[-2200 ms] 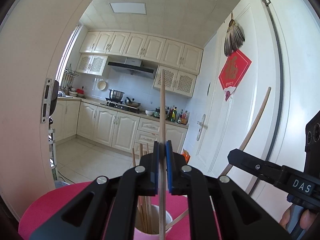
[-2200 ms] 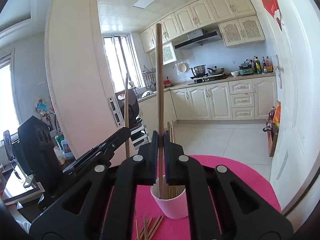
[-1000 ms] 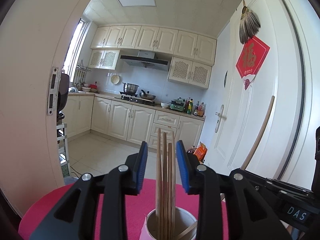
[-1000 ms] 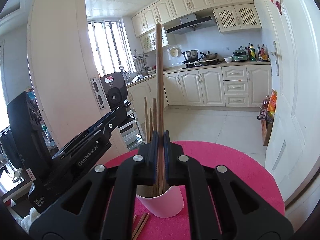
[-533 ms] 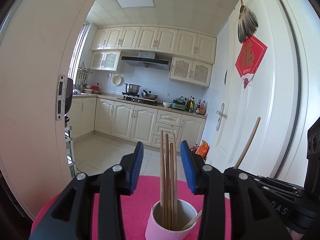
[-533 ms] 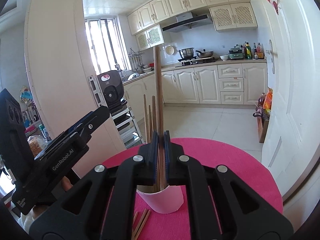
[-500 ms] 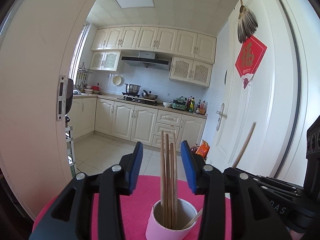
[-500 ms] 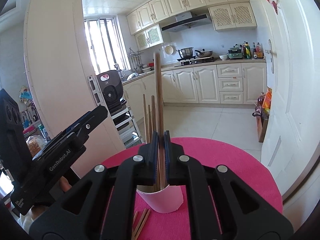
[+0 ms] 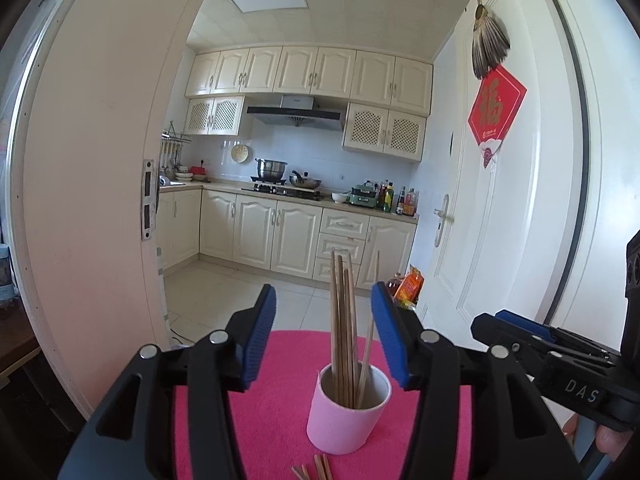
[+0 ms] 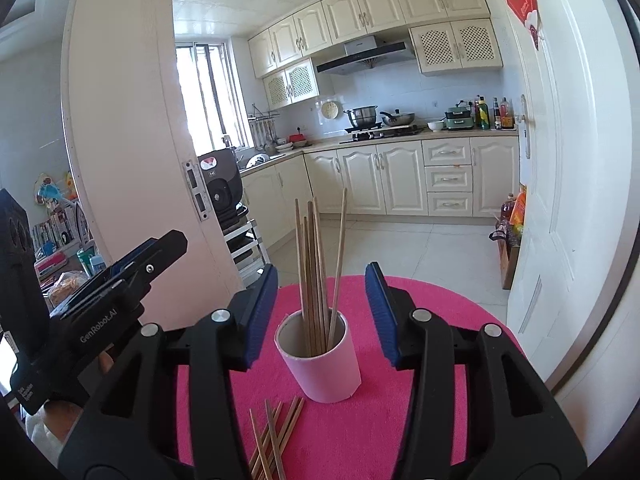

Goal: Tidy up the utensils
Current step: 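Open the right tool to release the chopstick into the cup, then lower the right tool to the chopstick pile and grasp one chopstick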

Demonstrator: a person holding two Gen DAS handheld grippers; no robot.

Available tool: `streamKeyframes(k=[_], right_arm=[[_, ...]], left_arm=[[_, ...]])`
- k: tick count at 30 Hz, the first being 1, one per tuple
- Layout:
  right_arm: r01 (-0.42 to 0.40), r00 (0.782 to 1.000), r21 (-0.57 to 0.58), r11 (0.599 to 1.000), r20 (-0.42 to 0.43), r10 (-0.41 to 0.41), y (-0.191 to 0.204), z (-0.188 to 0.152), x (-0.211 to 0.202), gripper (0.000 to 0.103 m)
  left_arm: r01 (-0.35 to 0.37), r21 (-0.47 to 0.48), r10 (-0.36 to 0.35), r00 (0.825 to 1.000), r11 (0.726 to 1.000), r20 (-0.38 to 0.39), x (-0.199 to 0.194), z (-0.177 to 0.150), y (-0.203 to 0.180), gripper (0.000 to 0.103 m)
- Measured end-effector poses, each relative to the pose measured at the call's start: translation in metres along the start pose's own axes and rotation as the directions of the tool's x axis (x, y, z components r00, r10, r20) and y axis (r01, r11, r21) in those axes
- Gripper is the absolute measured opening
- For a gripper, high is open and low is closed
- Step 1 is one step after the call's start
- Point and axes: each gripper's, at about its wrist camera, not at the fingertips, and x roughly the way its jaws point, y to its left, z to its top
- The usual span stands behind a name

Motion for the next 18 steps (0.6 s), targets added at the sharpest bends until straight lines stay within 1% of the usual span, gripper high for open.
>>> streamKeyframes(k=[3, 5, 7, 8, 9, 10, 11, 13, 15, 16, 17, 18], right_arm=[[0.000, 0.998, -0.017, 1.000, -0.060, -0.001, 0.002, -0.012, 0.000, 0.045], [-0.003, 0.994, -0.034, 0.999, -0.113, -0.001, 0.006, -0.023, 0.002, 0.045], [-0.007, 0.982, -0.053, 0.999, -0.191, -0.004, 0.011, -0.036, 0.009, 0.045], [-0.015, 0.973, -0.063, 0.998, -0.232, 0.000, 0.013, -0.044, 0.013, 0.045], [-0.024, 0.959, -0.075, 0.997, -0.283, 0.002, 0.015, -0.053, 0.019, 0.045], [-0.033, 0.943, -0.090, 0.995, -0.334, 0.001, 0.018, -0.062, 0.026, 0.045], [-0.045, 0.920, -0.109, 0.993, -0.391, -0.001, 0.021, -0.073, 0.034, 0.045], [-0.065, 0.881, -0.131, 0.989, -0.473, -0.005, 0.028, -0.095, 0.048, 0.045], [-0.074, 0.850, -0.148, 0.986, -0.527, -0.015, 0.033, -0.114, 0.058, 0.041], [-0.077, 0.836, -0.148, 0.986, -0.548, -0.017, 0.034, -0.120, 0.063, 0.034], [-0.083, 0.821, -0.145, 0.986, -0.571, -0.016, 0.035, -0.128, 0.068, 0.034], [-0.086, 0.813, -0.145, 0.986, -0.583, -0.015, 0.035, -0.132, 0.071, 0.034]], left_arm=[[0.003, 0.004, -0.003, 0.996, 1.000, -0.090, -0.001, -0.009, 0.001, 0.052], [0.000, 0.009, 0.001, 0.988, 1.000, -0.154, -0.001, -0.018, 0.003, 0.052], [0.005, 0.001, -0.005, 0.974, 1.000, -0.226, 0.000, -0.029, 0.007, 0.052], [0.011, -0.006, -0.012, 0.963, 1.000, -0.268, 0.002, -0.036, 0.010, 0.052], [0.016, -0.012, -0.019, 0.951, 1.000, -0.308, 0.003, -0.044, 0.013, 0.052], [0.019, -0.015, -0.023, 0.935, 1.000, -0.353, 0.005, -0.051, 0.015, 0.052], [0.016, -0.016, -0.021, 0.920, 1.000, -0.391, 0.006, -0.060, 0.019, 0.052], [-0.002, -0.017, -0.006, 0.884, 1.000, -0.467, 0.011, -0.079, 0.026, 0.052], [-0.014, -0.028, -0.003, 0.850, 1.000, -0.527, 0.014, -0.097, 0.034, 0.052], [-0.019, -0.039, -0.006, 0.831, 0.999, -0.556, 0.016, -0.106, 0.038, 0.052], [-0.019, -0.053, -0.015, 0.813, 0.998, -0.582, 0.017, -0.114, 0.042, 0.052], [-0.018, -0.065, -0.025, 0.796, 0.998, -0.605, 0.018, -0.122, 0.045, 0.052]])
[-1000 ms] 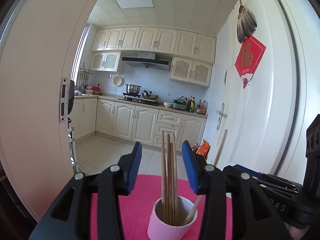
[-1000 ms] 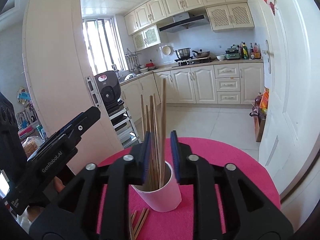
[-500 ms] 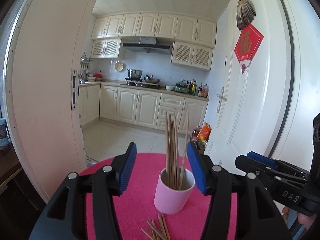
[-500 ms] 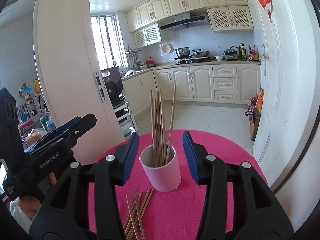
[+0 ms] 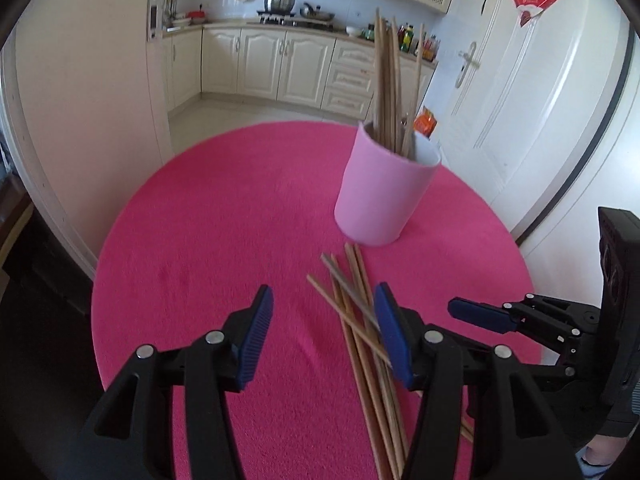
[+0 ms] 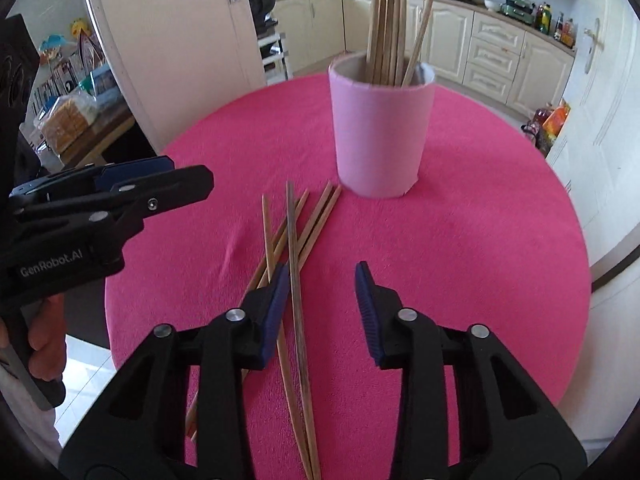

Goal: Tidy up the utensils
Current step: 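Lower the right tool to the chopstick pile and grasp one chopstick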

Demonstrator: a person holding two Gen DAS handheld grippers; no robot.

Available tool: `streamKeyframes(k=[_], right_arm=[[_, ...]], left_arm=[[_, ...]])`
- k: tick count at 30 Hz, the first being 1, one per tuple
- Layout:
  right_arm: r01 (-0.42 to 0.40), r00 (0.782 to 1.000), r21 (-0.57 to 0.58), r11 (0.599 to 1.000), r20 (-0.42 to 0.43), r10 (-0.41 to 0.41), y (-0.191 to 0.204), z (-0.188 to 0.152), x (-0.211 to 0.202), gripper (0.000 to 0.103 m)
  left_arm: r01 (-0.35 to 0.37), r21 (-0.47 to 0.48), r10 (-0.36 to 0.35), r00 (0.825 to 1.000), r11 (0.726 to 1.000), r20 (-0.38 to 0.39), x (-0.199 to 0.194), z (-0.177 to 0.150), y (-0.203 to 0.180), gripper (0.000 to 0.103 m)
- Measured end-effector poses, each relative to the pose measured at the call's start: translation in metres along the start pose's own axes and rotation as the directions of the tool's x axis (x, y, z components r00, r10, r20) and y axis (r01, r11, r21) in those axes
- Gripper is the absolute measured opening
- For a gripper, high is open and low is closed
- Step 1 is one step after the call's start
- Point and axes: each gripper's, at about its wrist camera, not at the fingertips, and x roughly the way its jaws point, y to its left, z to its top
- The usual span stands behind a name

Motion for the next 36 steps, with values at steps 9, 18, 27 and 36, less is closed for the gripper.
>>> streamKeyframes(k=[9, 18, 27, 36], right_arm=[[0.011, 0.997, -0.004, 1.000, -0.072, -0.012, 0.003, -0.007, 0.027, 0.029], [0.052, 0.995, -0.011, 0.999, -0.089, -0.053, 0.001, -0.008, 0.037, 0.009], [0.035, 0.995, 0.008, 0.999, -0.095, -0.034, -0.010, -0.013, 0.033, 0.008], [0.037, 0.992, -0.001, 0.999, -0.119, -0.037, -0.013, -0.008, 0.033, 0.009]], left_arm=[[0.007, 0.004, -0.006, 0.993, 1.000, -0.115, 0.023, -0.030, 0.012, 0.052], [0.005, 0.063, 0.006, 0.984, 0.998, -0.179, 0.035, -0.034, 0.000, 0.052], [-0.044, 0.119, 0.068, 0.976, 0.992, -0.205, 0.049, -0.036, -0.016, 0.052], [-0.069, 0.144, 0.103, 0.964, 0.987, -0.245, 0.055, -0.026, -0.018, 0.053]])
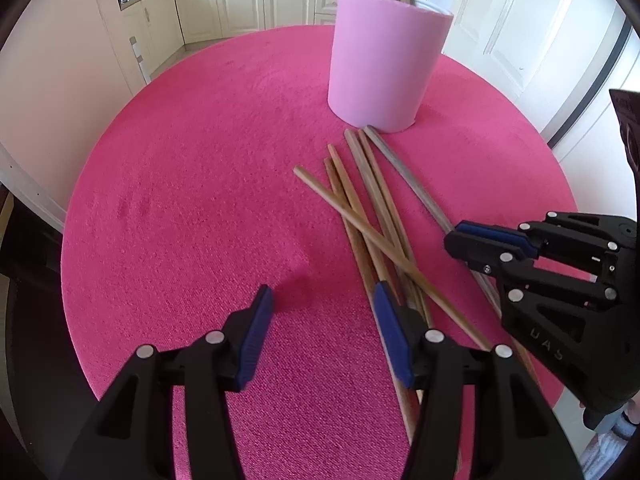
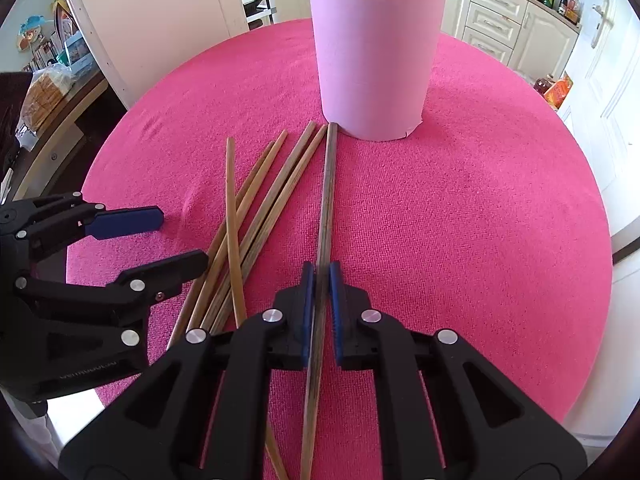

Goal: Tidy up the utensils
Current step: 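Lower the right tool to the chopstick pile and grasp one chopstick, then lift the chopstick and lower it into the pink cup with the right tool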

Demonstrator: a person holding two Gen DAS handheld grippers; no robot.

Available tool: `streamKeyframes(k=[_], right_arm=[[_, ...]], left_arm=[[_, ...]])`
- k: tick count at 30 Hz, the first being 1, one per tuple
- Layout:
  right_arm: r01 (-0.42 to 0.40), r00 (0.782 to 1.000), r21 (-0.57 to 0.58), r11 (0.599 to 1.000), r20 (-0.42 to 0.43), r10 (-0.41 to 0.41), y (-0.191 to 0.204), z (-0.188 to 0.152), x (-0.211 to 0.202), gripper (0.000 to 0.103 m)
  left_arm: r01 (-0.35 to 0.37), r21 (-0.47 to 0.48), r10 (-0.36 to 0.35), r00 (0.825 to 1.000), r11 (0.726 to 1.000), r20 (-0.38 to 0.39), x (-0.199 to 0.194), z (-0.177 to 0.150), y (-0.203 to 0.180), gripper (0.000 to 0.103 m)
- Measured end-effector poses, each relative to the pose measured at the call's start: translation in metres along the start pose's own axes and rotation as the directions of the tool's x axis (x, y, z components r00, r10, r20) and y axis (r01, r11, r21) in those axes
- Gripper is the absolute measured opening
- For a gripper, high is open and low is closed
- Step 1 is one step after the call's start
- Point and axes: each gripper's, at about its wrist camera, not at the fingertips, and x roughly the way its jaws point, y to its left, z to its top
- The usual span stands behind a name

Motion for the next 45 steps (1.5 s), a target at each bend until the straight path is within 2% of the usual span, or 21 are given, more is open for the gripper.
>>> streamKeyframes(k=[5, 9, 12, 15, 17, 19, 25, 30, 34, 38, 41, 45], right_arm=[[0.001, 1.000, 0.000, 1.000, -0.007, -0.001, -0.001, 0.004, 0.002, 0.009], [0.011, 1.000, -0.005, 1.000, -0.021, -0.011, 0.002, 0.009, 0.004, 0.009], [0.016, 0.999, -0.011, 1.000, -0.031, -0.016, 0.005, 0.011, 0.007, 0.009], [0.014, 1.000, -0.012, 1.000, -0.027, -0.014, 0.005, 0.011, 0.008, 0.008], [0.006, 1.000, -0.003, 1.000, -0.013, -0.006, 0.002, 0.009, 0.007, 0.007], [-0.001, 1.000, 0.013, 1.000, 0.006, 0.001, -0.002, 0.005, 0.004, 0.007], [-0.035, 0.996, 0.040, 0.999, 0.085, 0.032, -0.013, -0.004, -0.015, 0.007], [-0.069, 0.981, 0.050, 0.996, 0.185, 0.058, -0.020, -0.007, -0.040, 0.007], [-0.099, 0.958, 0.054, 0.994, 0.275, 0.080, -0.027, -0.008, -0.063, 0.007], [-0.141, 0.929, 0.056, 0.988, 0.352, 0.113, -0.031, -0.006, -0.079, 0.007], [-0.173, 0.901, 0.059, 0.983, 0.412, 0.134, -0.035, -0.006, -0.091, 0.007], [-0.208, 0.859, 0.059, 0.976, 0.488, 0.153, -0.040, 0.001, -0.107, 0.007]], left_arm=[[0.008, -0.002, -0.009, 1.000, 1.000, -0.022, 0.001, 0.004, -0.002, 0.053], [-0.032, 0.034, 0.033, 0.999, 0.999, -0.033, 0.008, 0.008, -0.011, 0.054], [-0.043, 0.036, 0.044, 0.999, 0.998, -0.027, 0.009, 0.010, -0.012, 0.050], [-0.040, 0.001, 0.040, 0.999, 0.999, -0.021, 0.005, 0.011, -0.003, 0.032], [-0.028, -0.041, 0.027, 0.999, 0.999, -0.021, 0.004, 0.011, 0.008, 0.014], [0.006, -0.084, -0.008, 1.000, 0.996, -0.019, 0.000, 0.009, 0.022, 0.009], [0.018, -0.180, -0.008, 0.999, 0.983, 0.053, -0.014, 0.003, 0.045, 0.006], [0.050, -0.226, -0.011, 0.986, 0.973, 0.168, -0.039, -0.001, 0.055, 0.006], [0.096, -0.236, -0.022, 0.953, 0.967, 0.302, -0.063, 0.002, 0.051, 0.006], [0.137, -0.206, -0.037, 0.904, 0.969, 0.425, -0.081, 0.007, 0.043, 0.006], [0.168, -0.157, -0.066, 0.859, 0.973, 0.507, -0.095, 0.012, 0.032, 0.006], [0.196, -0.087, -0.104, 0.787, 0.977, 0.608, -0.115, 0.018, 0.013, 0.006]])
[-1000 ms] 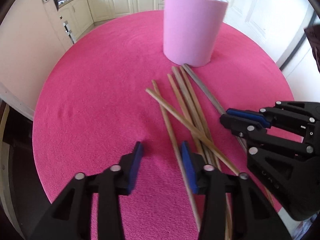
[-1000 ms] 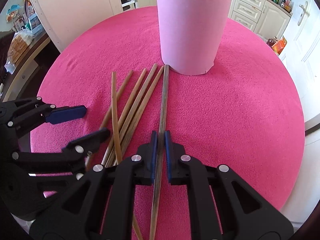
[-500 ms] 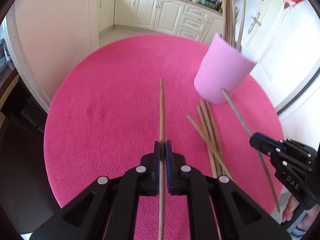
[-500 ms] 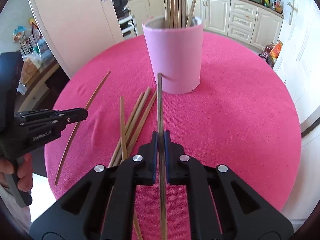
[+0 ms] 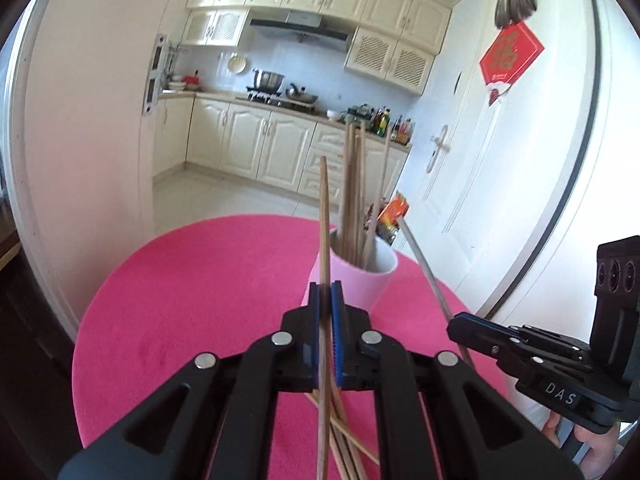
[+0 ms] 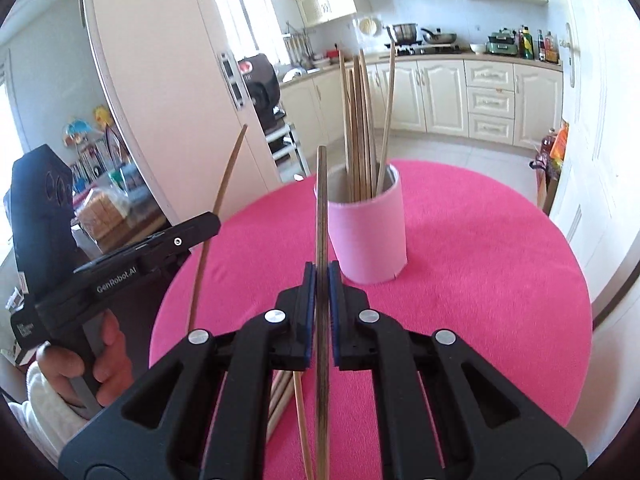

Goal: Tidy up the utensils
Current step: 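Lift the chopstick and lower it into the pink cup with the right tool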

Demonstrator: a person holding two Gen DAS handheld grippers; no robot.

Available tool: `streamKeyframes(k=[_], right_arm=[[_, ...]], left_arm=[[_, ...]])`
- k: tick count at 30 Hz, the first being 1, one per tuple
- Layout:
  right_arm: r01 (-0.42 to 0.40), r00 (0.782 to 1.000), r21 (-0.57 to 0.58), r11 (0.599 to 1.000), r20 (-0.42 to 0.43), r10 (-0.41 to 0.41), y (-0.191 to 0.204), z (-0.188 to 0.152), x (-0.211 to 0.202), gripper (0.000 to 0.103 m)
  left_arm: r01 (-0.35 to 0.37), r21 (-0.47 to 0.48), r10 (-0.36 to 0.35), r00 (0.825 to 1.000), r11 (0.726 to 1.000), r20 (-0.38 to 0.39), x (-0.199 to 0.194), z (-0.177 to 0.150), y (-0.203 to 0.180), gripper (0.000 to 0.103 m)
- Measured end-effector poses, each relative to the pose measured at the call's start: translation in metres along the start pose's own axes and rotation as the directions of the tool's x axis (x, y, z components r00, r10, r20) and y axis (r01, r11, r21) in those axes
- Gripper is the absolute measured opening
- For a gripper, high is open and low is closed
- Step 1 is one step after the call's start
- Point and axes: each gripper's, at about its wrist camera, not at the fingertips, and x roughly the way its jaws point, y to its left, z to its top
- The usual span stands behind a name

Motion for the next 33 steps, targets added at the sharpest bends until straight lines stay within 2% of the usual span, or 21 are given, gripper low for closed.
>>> streamKeyframes(k=[4, 8, 11, 14, 18, 24, 28, 30, 32, 33], right_arm=[[-0.044, 0.994, 0.031, 0.999, 0.105, 0.040, -0.006, 0.011, -0.011, 0.007], [-0.105, 0.978, 0.063, 0.992, 0.187, 0.092, -0.015, 0.024, -0.011, 0.007], [-0.183, 0.972, 0.089, 0.979, 0.163, 0.167, -0.024, 0.034, 0.002, 0.007], [-0.204, 0.970, 0.076, 0.976, 0.152, 0.191, -0.025, 0.038, 0.010, 0.007], [-0.243, 0.964, 0.081, 0.967, 0.126, 0.232, -0.029, 0.040, 0.020, 0.007], [-0.283, 0.958, 0.087, 0.955, 0.071, 0.277, -0.030, 0.040, 0.035, 0.007], [-0.316, 0.949, 0.104, 0.943, 0.033, 0.314, -0.031, 0.038, 0.045, 0.007], [-0.280, 0.960, 0.100, 0.955, 0.019, 0.279, -0.031, 0.037, 0.047, 0.007], [-0.204, 0.978, 0.088, 0.975, -0.037, 0.207, -0.031, 0.033, 0.052, 0.007], [-0.169, 0.982, 0.073, 0.983, -0.075, 0.174, -0.031, 0.030, 0.054, 0.007]], left_arm=[[0.045, 0.036, -0.048, 0.994, 0.998, 0.095, 0.003, 0.017, -0.019, 0.006], [0.095, 0.060, -0.102, 0.984, 0.994, 0.147, 0.019, 0.033, -0.040, 0.006], [0.131, 0.076, -0.141, 0.980, 0.988, 0.141, 0.029, 0.043, -0.052, 0.006], [0.162, 0.087, -0.173, 0.975, 0.983, 0.139, 0.040, 0.052, -0.056, 0.006], [0.255, 0.068, -0.261, 0.959, 0.964, 0.107, 0.054, 0.057, -0.051, 0.006], [0.309, 0.027, -0.309, 0.942, 0.951, 0.127, 0.063, 0.055, -0.039, 0.006], [0.310, 0.033, -0.311, 0.941, 0.950, 0.130, 0.067, 0.053, -0.041, 0.006], [0.279, 0.039, -0.282, 0.951, 0.959, 0.128, 0.069, 0.053, -0.042, 0.006], [0.264, 0.031, -0.266, 0.958, 0.964, 0.103, 0.069, 0.049, -0.037, 0.006], [0.237, 0.026, -0.238, 0.967, 0.971, 0.087, 0.069, 0.046, -0.034, 0.006]])
